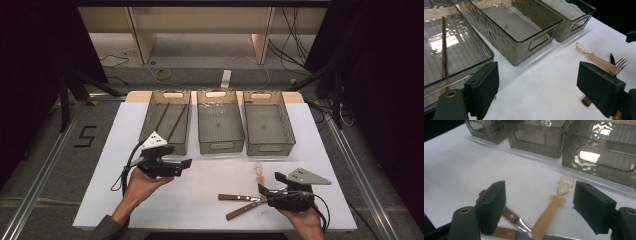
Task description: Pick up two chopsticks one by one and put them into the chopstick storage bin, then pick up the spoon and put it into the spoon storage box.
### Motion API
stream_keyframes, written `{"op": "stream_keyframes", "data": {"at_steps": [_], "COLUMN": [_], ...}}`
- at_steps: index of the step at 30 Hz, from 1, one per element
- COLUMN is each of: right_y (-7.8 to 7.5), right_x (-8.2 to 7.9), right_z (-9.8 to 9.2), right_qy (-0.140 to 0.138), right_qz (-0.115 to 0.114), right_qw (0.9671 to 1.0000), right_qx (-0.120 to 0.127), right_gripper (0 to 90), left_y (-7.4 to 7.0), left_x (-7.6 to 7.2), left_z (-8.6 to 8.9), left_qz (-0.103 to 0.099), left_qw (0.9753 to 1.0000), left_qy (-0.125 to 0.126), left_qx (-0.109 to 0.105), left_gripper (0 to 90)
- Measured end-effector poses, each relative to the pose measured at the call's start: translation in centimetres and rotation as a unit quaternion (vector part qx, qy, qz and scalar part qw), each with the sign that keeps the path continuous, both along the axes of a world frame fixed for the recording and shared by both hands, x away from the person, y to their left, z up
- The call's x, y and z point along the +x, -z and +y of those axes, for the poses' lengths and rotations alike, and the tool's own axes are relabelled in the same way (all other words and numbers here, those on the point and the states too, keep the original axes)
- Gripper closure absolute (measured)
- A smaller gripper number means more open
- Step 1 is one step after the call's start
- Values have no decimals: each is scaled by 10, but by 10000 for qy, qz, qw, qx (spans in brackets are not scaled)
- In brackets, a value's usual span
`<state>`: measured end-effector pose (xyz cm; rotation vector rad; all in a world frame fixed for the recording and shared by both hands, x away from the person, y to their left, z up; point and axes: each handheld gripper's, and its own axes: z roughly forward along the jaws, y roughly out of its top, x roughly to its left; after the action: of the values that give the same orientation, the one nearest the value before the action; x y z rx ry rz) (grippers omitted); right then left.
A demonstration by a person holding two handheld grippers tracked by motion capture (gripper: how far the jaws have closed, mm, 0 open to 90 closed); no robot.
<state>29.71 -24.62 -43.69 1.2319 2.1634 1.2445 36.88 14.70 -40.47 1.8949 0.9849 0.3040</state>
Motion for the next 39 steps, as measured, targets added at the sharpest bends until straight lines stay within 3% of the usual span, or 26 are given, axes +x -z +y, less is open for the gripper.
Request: {"op": "stream_keyframes", "data": {"at_steps": [9,13,16,24,27,31,39], "right_y": [5,6,7,6,6,7,10], "right_x": [5,6,6,10,13,22,30], "right_z": [5,7,9,10,10,15,27], "right_qy": [71,45,31,123,145,55,70], "right_qz": [405,503,571,645,738,987,1103], "right_qw": [9989,9982,9977,9965,9953,9903,9854], "right_qx": [-209,-308,-373,-513,-605,-975,-1295], "right_gripper": [271,292,296,355,364,391,435], "left_y": [-1,1,5,6,5,7,6], "left_x": [-15,-19,-23,-28,-29,-30,-33], "left_z": [8,10,12,14,15,14,14], "left_qz": [-181,-192,-295,-275,-297,-288,-368], "left_qw": [9996,9997,9995,9996,9995,9996,9992], "left_qy": [-1,-12,-64,-54,-47,-57,-54], "left_qx": [-230,-157,12,3,0,25,147], "left_gripper": [167,166,166,162,163,162,162]}}
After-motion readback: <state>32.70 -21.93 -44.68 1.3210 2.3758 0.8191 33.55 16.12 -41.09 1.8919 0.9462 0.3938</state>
